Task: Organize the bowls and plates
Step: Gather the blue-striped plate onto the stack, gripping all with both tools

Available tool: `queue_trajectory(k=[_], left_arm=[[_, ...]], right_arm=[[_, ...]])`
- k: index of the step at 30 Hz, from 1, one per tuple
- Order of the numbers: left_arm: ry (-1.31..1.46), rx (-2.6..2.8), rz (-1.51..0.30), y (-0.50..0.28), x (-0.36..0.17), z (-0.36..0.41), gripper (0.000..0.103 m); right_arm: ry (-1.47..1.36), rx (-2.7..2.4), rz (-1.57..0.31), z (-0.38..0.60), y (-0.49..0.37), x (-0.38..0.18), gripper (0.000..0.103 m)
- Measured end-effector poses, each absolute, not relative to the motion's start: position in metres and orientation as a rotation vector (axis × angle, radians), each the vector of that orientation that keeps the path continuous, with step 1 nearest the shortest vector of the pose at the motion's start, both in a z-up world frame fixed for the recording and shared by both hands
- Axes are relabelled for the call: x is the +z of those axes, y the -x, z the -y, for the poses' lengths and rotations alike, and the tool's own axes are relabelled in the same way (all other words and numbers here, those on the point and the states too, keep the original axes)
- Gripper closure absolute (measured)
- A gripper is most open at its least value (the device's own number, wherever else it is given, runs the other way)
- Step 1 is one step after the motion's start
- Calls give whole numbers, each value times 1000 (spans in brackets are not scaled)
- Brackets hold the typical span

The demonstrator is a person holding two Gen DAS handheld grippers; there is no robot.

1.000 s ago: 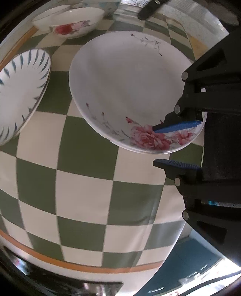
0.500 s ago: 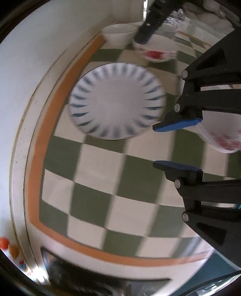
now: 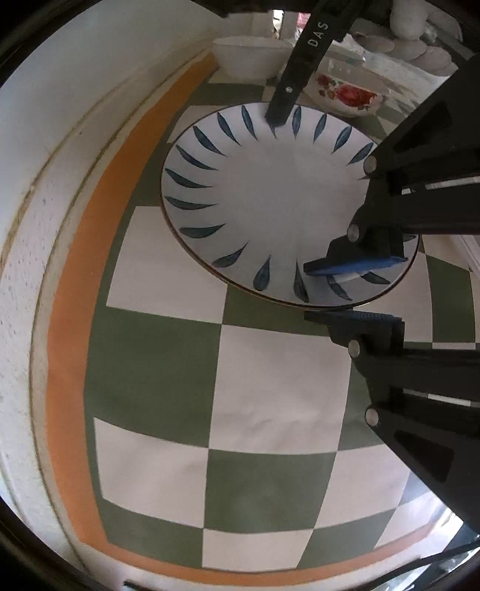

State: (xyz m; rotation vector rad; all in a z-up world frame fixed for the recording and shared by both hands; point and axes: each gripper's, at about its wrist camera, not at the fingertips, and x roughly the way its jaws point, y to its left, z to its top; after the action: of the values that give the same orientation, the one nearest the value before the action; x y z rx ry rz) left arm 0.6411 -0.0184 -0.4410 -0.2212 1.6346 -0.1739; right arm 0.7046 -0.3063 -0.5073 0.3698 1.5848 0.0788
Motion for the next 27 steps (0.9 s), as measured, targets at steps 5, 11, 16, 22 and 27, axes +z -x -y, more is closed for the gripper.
queue_trajectory(k=[5, 11, 16, 22, 27], left_arm=[[213, -169, -1616, -636, -432, 17, 88], [200, -169, -1570, -631, -405, 20, 88], [176, -178, -1525, -605, -373, 29, 88], [165, -186, -1495, -573, -344, 34, 88], [165, -197, -1482, -538, -337, 44, 88]], right_arm=[[-315, 81, -1567, 300, -698, -498, 90], [-344, 114, -1526, 303, -683, -470, 92], [-365, 148, -1487, 307, -657, -440, 93], [-365, 178, -1444, 320, -605, -404, 93], [-360, 203, -1432, 326, -561, -391, 93]])
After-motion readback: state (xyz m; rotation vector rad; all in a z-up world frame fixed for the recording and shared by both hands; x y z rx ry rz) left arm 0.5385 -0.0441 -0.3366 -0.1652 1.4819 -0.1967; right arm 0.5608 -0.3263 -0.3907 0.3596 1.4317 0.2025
